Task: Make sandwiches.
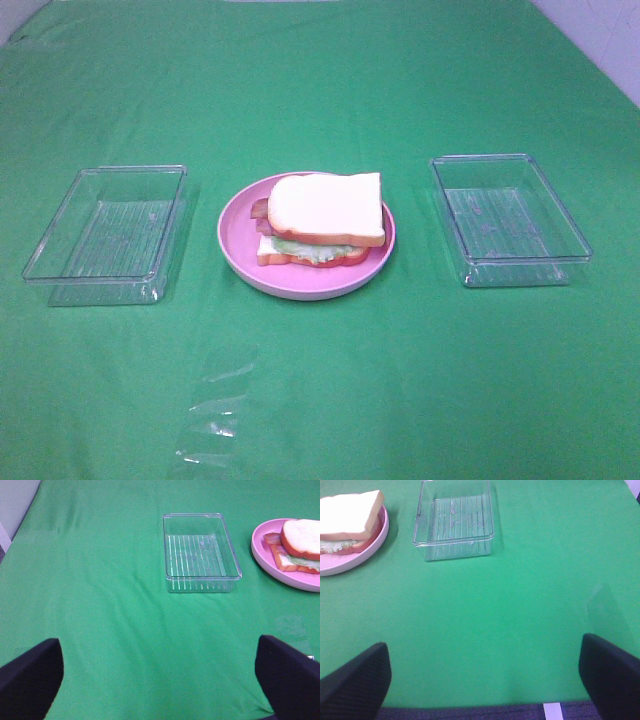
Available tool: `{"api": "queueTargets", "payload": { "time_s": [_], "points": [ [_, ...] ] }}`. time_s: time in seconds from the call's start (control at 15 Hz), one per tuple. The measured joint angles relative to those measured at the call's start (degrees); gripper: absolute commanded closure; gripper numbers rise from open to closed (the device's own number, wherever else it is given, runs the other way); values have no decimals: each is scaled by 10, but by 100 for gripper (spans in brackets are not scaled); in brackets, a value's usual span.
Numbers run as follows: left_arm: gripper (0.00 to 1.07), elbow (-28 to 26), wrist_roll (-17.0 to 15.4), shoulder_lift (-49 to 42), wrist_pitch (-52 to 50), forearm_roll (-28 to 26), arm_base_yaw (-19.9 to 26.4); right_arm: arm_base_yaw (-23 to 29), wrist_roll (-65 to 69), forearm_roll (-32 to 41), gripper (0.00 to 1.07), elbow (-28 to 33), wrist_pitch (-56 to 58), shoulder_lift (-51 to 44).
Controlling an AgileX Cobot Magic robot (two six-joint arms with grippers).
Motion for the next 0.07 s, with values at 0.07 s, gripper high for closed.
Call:
{"api": "queueTargets", "payload": {
  "time_s": [0.07],
  "points": [
    [10, 0, 0, 0, 0, 0, 0, 0, 0, 0, 10, 0, 0, 0]
  ]
}}
